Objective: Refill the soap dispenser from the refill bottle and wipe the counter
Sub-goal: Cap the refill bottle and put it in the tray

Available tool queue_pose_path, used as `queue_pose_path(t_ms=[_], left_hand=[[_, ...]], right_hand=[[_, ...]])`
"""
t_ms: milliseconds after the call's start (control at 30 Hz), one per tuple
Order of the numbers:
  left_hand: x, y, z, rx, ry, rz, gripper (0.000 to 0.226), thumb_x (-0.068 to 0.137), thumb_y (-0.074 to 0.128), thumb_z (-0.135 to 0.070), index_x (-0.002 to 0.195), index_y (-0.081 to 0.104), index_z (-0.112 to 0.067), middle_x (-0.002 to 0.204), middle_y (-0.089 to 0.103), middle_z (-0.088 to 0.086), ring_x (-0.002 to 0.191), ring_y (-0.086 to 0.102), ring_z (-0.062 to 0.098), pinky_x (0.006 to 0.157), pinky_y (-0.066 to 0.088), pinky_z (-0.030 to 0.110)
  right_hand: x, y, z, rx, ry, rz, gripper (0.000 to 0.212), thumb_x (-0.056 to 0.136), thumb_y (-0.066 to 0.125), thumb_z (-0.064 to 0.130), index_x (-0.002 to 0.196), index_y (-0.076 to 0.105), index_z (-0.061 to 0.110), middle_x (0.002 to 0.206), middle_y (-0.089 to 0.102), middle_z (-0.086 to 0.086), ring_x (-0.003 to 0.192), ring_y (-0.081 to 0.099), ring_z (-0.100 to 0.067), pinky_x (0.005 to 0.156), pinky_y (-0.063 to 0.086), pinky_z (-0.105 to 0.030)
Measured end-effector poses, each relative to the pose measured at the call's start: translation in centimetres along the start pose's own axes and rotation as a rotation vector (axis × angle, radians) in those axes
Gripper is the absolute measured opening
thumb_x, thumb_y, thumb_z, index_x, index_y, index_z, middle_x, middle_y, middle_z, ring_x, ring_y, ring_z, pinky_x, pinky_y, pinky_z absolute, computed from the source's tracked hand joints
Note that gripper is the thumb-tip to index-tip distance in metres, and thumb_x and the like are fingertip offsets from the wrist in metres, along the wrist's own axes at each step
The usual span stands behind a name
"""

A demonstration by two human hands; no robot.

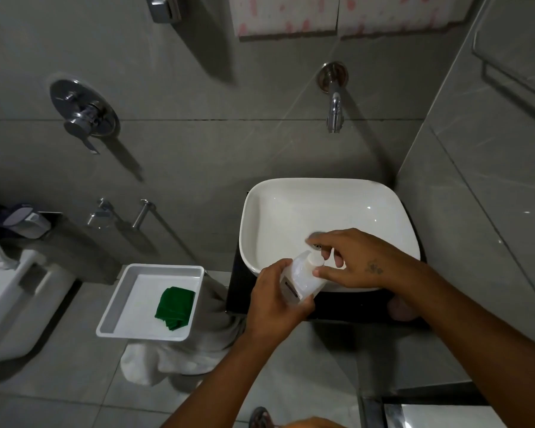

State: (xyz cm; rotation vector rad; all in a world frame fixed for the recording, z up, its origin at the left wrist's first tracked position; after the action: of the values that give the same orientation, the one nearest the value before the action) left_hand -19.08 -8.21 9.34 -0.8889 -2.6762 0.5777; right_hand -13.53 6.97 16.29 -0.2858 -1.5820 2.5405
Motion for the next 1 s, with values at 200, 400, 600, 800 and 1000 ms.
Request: queue_pose_path(t_ms=[200,400,600,800,1000], left_hand=[[-0.5,0.5,-0.6,-0.009,0.002,-0.002,0.071,0.060,0.087,-0.040,0.124,0.055,-0.039,0.119,0.061,-0.021,0.113,0.061,0.007,0.090,0.050,0.014],[-0.6,1.2,-0.5,0.011,-0.018,-0.017,0.076,0.061,0.088,-0.042,0.129,0.055,-0.032,0.123,0.061,-0.015,0.115,0.060,0.010,0.095,0.056,0.028],[-0.8,1.2,-1.5,-0.015,-0.028,-0.093,0.069,0.059,0.091,-0.037,0.119,0.056,-0.040,0.115,0.065,-0.018,0.108,0.063,0.007,0.090,0.057,0.030],[-1.4,0.2,-0.2,-0.126,-0.141,-0.157,0.077,0.054,0.100,-0.039,0.120,0.062,-0.033,0.113,0.069,-0.018,0.106,0.065,0.001,0.088,0.053,0.015],[-1.9,-3.6,4.2,-0.231,-0.232,-0.047,0.061,0.074,0.087,-0.008,0.128,0.064,-0.025,0.126,0.070,-0.001,0.117,0.068,0.012,0.100,0.057,0.037]], right_hand=[[-0.3,-1.4,0.1,-0.030,0.004,-0.016,0.042,0.076,0.067,0.066,0.105,0.061,0.036,0.081,0.062,0.014,0.074,0.058,-0.007,0.063,0.040,-0.019],[-0.6,-2.0,-1.0,-0.107,0.052,-0.024,0.042,0.076,0.064,0.070,0.094,0.062,0.032,0.074,0.059,0.015,0.071,0.057,-0.008,0.061,0.041,-0.023],[-1.5,-0.6,-2.8,0.220,0.172,-0.116,0.046,0.083,0.054,0.069,0.106,0.066,0.031,0.089,0.067,0.013,0.079,0.064,-0.008,0.073,0.054,-0.027],[-5.0,10.9,-5.4,1.294,0.732,0.036,0.050,0.099,0.043,0.054,0.129,0.057,0.017,0.108,0.073,-0.019,0.088,0.073,-0.038,0.081,0.060,-0.052],[-2.2,13.5,-1.3,1.469,0.604,-0.024,0.034,0.101,0.046,0.043,0.125,0.060,0.024,0.116,0.070,-0.014,0.097,0.072,-0.036,0.088,0.057,-0.054]])
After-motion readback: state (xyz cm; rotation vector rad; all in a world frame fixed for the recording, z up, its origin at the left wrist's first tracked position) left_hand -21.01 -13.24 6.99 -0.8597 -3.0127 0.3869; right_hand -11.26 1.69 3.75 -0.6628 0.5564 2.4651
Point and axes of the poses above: each hand's wrist, its own x-axis towards the middle knuckle, its own y-axis out of the palm, z = x × y, the point moved 10 cm from there along x, towards the middle knuckle
